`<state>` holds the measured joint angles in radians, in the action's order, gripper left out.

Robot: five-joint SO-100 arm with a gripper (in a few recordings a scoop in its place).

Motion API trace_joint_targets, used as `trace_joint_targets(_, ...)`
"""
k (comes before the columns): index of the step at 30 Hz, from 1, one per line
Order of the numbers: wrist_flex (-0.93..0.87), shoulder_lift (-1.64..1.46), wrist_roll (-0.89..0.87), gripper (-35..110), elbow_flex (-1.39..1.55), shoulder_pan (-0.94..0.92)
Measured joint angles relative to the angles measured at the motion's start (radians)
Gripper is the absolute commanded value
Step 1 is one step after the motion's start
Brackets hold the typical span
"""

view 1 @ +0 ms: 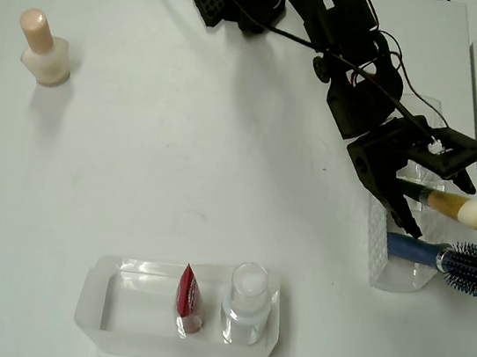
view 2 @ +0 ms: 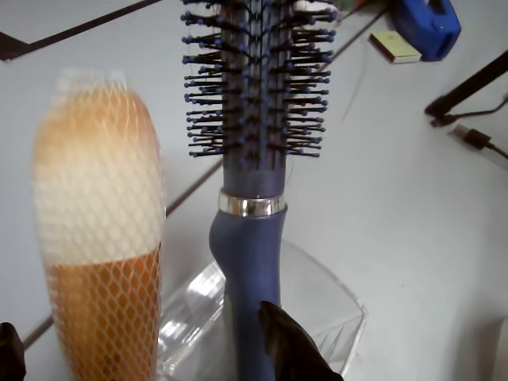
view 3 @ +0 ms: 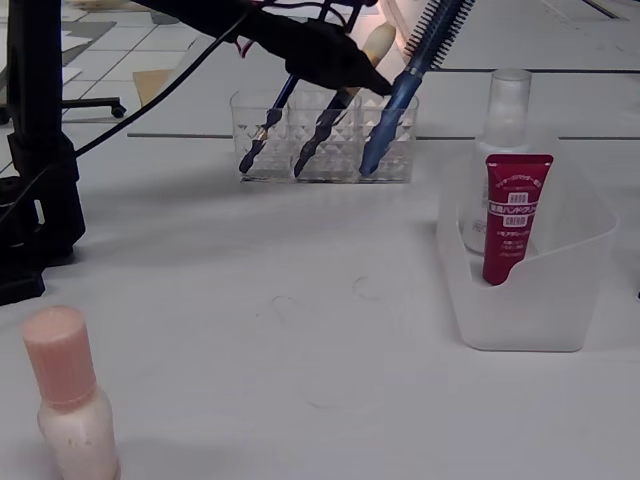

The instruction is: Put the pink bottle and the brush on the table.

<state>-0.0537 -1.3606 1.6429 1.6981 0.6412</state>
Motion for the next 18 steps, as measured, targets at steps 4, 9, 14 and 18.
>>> trace_joint_targets(4, 0.003, 0.035, 0.0, 41, -0.021, 0.017)
trace_joint_targets(9, 0.003, 0.069, 0.0, 37, -0.041, 0.023)
trace_joint_targets(14, -0.008, 0.078, 0.003, 34, -0.046, 0.02)
trace_joint_targets(18, -0.031, 0.095, -0.018, 33, -0.089, 0.026)
